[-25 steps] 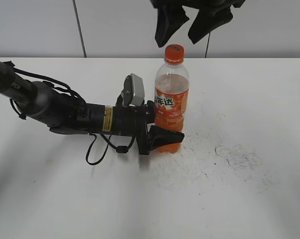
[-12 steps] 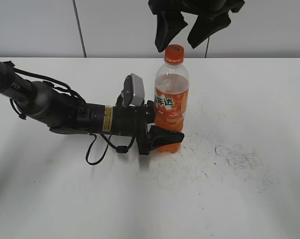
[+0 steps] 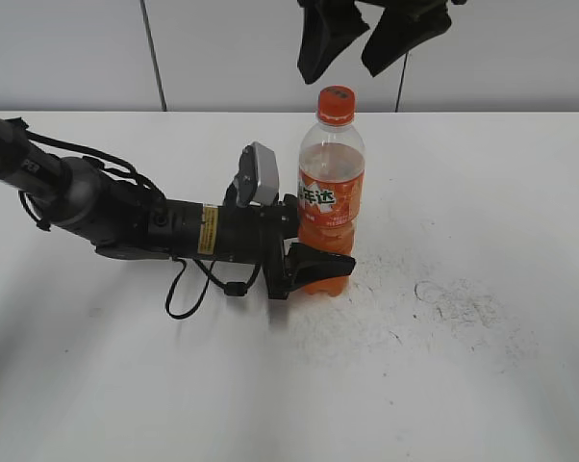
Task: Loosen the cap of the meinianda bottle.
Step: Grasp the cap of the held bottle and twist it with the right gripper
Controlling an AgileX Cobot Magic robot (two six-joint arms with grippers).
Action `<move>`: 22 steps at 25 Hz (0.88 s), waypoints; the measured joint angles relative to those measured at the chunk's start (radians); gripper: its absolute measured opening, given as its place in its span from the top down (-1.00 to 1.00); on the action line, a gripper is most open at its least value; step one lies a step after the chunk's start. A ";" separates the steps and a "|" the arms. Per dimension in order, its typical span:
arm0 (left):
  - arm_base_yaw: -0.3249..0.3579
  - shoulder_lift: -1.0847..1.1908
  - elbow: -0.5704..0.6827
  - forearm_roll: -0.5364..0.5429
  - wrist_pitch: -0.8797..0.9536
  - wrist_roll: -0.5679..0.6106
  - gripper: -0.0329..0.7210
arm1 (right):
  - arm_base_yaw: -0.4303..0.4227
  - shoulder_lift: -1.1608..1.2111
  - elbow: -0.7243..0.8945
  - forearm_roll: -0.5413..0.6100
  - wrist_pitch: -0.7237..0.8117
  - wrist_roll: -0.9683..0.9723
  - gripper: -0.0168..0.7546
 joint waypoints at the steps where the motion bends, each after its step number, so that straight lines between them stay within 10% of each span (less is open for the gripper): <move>1: 0.000 0.000 0.000 0.001 0.001 0.000 -0.45 | 0.000 -0.005 0.000 0.003 0.000 0.000 -0.45; 22: 0.000 0.000 0.000 0.013 0.002 0.000 -0.45 | 0.000 -0.138 0.187 0.007 0.004 -0.004 -0.45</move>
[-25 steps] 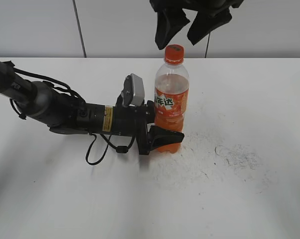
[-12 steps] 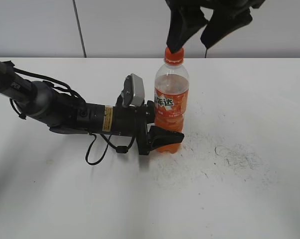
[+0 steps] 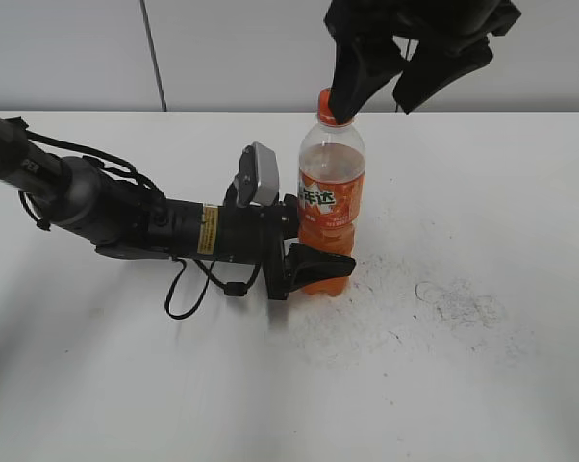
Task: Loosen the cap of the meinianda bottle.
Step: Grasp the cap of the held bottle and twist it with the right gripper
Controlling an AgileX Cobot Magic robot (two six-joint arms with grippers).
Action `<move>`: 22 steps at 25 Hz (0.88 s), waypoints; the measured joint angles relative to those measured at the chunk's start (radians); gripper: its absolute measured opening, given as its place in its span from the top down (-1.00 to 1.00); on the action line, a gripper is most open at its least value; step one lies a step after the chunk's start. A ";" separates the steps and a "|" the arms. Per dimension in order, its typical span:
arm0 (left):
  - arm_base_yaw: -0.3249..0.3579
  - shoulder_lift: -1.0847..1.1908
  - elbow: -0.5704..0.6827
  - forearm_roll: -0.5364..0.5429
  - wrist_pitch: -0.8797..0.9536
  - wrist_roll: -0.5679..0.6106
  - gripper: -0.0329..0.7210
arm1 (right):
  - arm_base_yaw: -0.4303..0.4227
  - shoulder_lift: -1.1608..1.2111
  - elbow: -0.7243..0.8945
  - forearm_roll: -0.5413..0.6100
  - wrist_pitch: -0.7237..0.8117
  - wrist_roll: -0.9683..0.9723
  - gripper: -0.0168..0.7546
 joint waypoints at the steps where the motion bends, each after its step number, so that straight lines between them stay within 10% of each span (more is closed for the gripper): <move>1: 0.000 0.000 0.000 0.000 0.000 0.000 -0.45 | 0.000 0.013 0.000 0.000 -0.003 0.000 -0.45; 22: 0.000 0.000 0.000 0.001 0.000 0.000 -0.45 | 0.000 0.090 0.003 0.027 -0.173 -0.025 -0.42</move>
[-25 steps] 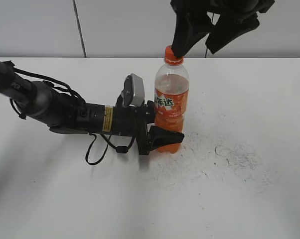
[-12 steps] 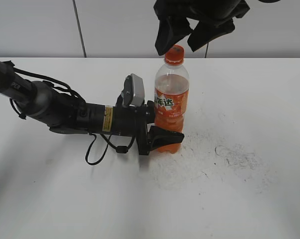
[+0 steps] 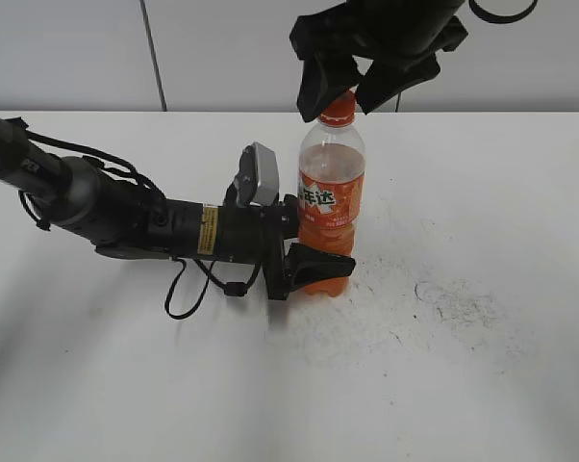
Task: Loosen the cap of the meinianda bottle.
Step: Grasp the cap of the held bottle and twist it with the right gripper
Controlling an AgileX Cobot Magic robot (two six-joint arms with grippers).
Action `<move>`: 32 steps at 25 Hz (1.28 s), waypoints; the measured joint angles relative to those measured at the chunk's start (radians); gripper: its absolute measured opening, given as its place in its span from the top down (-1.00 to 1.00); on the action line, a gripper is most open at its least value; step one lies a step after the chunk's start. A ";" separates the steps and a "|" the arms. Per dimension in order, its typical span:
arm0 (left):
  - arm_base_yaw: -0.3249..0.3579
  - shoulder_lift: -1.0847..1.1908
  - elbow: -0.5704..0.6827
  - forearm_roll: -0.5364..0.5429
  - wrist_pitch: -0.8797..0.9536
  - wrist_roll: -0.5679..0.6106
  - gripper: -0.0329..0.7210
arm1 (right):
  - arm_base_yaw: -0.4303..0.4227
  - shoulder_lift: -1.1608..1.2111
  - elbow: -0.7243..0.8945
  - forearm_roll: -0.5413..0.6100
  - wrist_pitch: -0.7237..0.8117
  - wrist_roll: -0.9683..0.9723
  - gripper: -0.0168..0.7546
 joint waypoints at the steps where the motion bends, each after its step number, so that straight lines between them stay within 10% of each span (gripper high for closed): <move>1: 0.000 0.000 0.000 0.000 0.000 0.000 -0.45 | 0.000 0.001 0.000 -0.001 0.000 0.000 -0.35; 8: 0.000 0.000 0.000 0.000 0.000 0.000 -0.45 | 0.000 0.001 0.000 0.001 0.008 -0.029 0.19; 32: 0.000 0.000 0.000 0.007 -0.002 0.015 -0.45 | 0.000 -0.003 -0.007 0.007 0.086 -0.501 0.24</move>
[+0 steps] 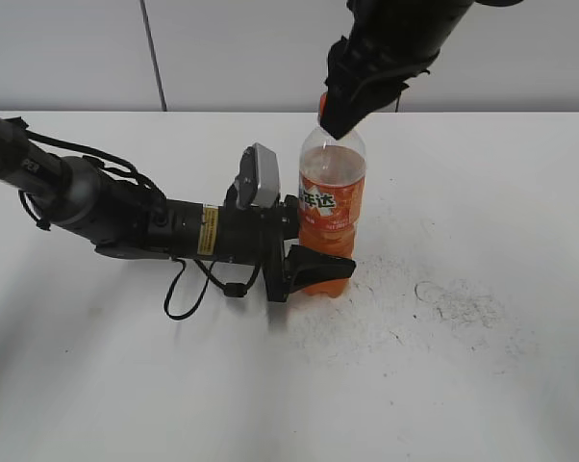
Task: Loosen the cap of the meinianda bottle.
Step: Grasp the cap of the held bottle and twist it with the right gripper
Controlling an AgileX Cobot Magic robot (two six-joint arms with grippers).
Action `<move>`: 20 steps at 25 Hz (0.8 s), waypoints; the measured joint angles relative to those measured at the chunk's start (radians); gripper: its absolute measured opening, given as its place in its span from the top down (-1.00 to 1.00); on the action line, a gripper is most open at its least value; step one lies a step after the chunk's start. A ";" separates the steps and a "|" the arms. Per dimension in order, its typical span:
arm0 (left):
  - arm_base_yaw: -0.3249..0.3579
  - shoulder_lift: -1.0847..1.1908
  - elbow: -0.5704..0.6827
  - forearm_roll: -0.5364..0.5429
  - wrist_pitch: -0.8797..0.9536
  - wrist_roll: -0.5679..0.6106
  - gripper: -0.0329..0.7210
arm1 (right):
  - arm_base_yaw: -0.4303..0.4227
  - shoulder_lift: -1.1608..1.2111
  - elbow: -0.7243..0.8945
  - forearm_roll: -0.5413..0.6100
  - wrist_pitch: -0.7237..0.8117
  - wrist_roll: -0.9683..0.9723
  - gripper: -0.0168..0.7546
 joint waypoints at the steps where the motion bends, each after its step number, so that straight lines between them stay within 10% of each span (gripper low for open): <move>1: 0.000 0.000 0.000 0.000 0.000 -0.002 -0.45 | 0.000 0.000 0.000 -0.005 0.008 0.026 0.13; 6: 0.000 0.000 0.000 0.000 0.000 -0.011 -0.45 | 0.000 0.004 0.005 -0.012 0.035 0.105 -0.27; 20: 0.000 0.000 0.000 0.000 0.001 -0.011 -0.45 | 0.000 0.004 -0.101 -0.012 0.025 0.437 -0.49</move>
